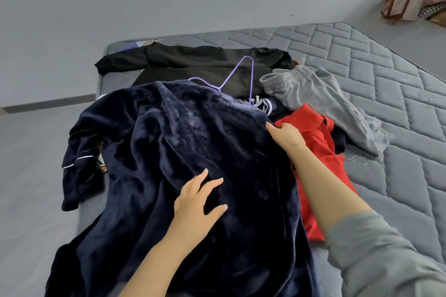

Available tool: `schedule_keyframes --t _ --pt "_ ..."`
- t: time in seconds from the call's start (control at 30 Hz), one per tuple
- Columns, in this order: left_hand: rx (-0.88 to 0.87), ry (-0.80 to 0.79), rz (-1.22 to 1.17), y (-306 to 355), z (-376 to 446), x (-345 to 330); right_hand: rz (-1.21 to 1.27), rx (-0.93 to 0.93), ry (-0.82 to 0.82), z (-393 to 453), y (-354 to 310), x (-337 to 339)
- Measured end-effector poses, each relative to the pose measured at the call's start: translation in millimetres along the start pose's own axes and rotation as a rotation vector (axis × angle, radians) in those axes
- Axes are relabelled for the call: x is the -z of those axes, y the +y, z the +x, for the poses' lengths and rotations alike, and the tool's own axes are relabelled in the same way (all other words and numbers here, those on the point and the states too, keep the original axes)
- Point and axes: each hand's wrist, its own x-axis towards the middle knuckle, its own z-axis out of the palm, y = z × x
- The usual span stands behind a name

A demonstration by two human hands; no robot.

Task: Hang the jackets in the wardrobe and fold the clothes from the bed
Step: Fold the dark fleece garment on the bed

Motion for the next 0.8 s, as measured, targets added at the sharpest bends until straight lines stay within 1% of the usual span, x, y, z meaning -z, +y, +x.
schedule_keyframes --t 0.07,0.1,0.17,0.2,0.23,0.3,0.37,0.4,0.43,0.5,0.53,0.57,0.63,0.7,0.73,0.8 --pt "0.011 -0.047 0.139 -6 5 -7 0.028 -0.022 -0.101 15 -4 -6" --pt "0.015 -0.063 0.201 -8 7 -9 0.074 -0.027 -0.123 20 -6 -10" --pt "0.014 -0.044 0.278 -11 13 -12 0.243 -0.052 -0.134 26 -10 -24" --pt "0.010 -0.020 0.291 -11 16 -12 0.321 -0.045 -0.113 25 -12 -31" --pt "0.008 -0.001 0.287 -11 19 -12 0.360 -0.017 -0.060 24 -14 -36" --pt "0.009 -0.003 0.243 -10 26 -10 0.466 0.030 0.130 24 -19 -36" --pt "0.013 -0.027 0.168 -10 31 -7 0.673 0.071 0.274 31 -28 -15" --pt "0.016 -0.035 0.117 -11 33 -6 0.748 0.092 0.319 40 -35 -1" --pt "0.017 -0.034 0.053 -11 34 -6 0.772 0.118 0.365 52 -42 15" --pt "0.004 0.007 -0.084 -7 39 -7 0.758 0.156 0.421 75 -58 45" --pt "-0.011 0.042 -0.136 -2 42 -8 0.743 0.171 0.420 82 -66 56" --pt "-0.030 0.074 -0.175 3 46 -8 0.705 0.188 0.393 87 -73 63" --pt "-0.060 0.076 -0.228 12 52 -9 0.544 0.199 0.242 88 -80 60" --pt "-0.058 -0.012 -0.243 16 53 -10 0.415 0.155 0.024 71 -74 39" --pt "-0.048 -0.062 -0.242 15 50 -11 0.400 0.138 -0.055 55 -68 27" --pt "-0.020 -0.105 -0.231 8 37 -12 0.399 0.193 -0.108 14 -47 4"
